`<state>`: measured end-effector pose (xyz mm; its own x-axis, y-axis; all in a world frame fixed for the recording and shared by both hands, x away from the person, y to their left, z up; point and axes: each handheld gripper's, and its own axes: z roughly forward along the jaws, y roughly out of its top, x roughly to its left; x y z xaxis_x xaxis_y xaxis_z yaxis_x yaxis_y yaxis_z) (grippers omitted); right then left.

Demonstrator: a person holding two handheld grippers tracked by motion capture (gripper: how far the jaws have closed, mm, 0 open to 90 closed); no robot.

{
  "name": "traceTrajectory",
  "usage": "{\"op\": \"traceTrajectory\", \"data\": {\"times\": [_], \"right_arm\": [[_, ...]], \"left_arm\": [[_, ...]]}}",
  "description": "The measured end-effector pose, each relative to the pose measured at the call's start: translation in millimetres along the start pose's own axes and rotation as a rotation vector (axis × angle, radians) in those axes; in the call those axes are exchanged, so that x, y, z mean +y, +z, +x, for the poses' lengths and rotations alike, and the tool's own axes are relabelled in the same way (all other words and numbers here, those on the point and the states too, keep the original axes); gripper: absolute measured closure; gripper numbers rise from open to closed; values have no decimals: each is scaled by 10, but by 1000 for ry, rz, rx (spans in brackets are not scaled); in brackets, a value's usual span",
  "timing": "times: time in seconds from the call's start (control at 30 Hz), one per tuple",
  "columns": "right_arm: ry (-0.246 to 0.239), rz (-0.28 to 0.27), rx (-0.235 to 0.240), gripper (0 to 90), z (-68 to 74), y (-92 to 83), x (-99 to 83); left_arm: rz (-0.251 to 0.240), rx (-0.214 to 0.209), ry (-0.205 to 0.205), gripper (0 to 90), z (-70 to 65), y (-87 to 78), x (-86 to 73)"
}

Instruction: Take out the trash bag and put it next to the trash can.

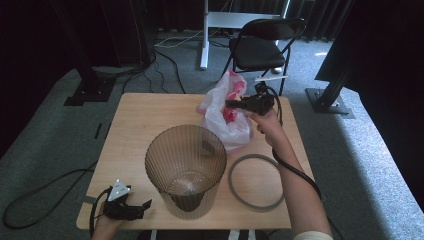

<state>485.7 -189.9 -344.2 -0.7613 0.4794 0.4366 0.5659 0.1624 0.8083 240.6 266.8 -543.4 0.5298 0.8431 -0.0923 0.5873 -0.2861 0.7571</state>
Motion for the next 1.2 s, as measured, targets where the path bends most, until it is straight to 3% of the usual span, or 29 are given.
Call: {"op": "traceTrajectory", "data": {"times": [0.07,0.17,0.27,0.33,0.43,0.53,0.6,0.83,1.0,1.1,1.2], "right_arm": [[10,20,-33,450,-12,-42,-34],[37,17,-45,369,-25,-144,-92],[28,21,-83,267,-9,-259,-150],[20,16,-84,141,-11,-341,-195],[37,-1,-134,126,-39,-457,-255],[56,-43,-139,126,-64,-579,-306],[51,-61,-170,126,-65,-650,-332],[64,-82,-272,128,-80,-857,-418],[74,-111,-308,128,-94,-993,-472],[81,-112,-292,144,-95,-1064,-520],[64,-121,-332,128,-50,-1136,-581]], "left_arm": [[0,1,-2,0,0,1,1],[2,1,-6,0,2,1,2],[8,3,-3,0,-2,6,3],[8,1,-2,0,-6,12,5],[9,2,0,0,-9,15,7],[10,-1,-3,0,-6,17,7],[12,-1,-3,0,-8,19,6],[15,-2,0,0,-12,23,7],[17,-5,2,0,-17,23,5],[18,-4,2,0,-16,25,6],[19,-4,4,0,-18,27,5]]}}
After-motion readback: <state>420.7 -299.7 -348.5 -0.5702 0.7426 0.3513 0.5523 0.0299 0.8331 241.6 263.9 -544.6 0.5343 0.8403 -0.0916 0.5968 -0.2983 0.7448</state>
